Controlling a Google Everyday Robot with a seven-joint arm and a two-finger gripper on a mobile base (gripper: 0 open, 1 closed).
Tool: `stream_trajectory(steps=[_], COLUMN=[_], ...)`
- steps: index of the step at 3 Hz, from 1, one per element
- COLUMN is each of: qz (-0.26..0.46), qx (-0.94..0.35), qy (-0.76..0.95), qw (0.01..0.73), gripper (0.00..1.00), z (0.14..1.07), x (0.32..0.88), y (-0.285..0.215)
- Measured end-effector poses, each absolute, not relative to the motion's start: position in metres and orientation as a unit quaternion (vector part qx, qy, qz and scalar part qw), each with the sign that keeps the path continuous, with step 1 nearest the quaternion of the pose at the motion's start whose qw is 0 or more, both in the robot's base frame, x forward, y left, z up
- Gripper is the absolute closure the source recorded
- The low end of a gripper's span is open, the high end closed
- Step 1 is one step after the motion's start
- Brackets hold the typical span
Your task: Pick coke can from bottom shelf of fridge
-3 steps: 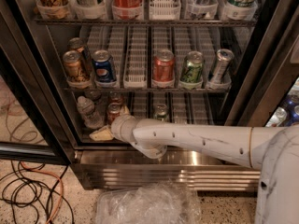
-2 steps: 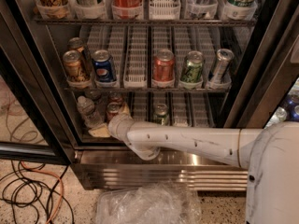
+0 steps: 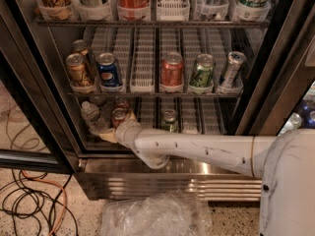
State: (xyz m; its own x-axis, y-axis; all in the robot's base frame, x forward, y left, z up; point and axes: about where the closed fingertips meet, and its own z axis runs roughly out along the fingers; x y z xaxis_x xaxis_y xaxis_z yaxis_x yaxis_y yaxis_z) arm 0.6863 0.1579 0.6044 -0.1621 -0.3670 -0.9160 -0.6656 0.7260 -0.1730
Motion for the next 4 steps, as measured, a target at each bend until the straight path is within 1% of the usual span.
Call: stream_trajectory(steps=[3,4], qz=[0.136,0.136], qx=[-0.344,-0.344], qy=[0.75,0.75], qw=[0.548,0.548], gripper=[0.84,1.0], z=[0.6044,0.6044], x=[0.6863,0.6863], y=[0.1579,0.158])
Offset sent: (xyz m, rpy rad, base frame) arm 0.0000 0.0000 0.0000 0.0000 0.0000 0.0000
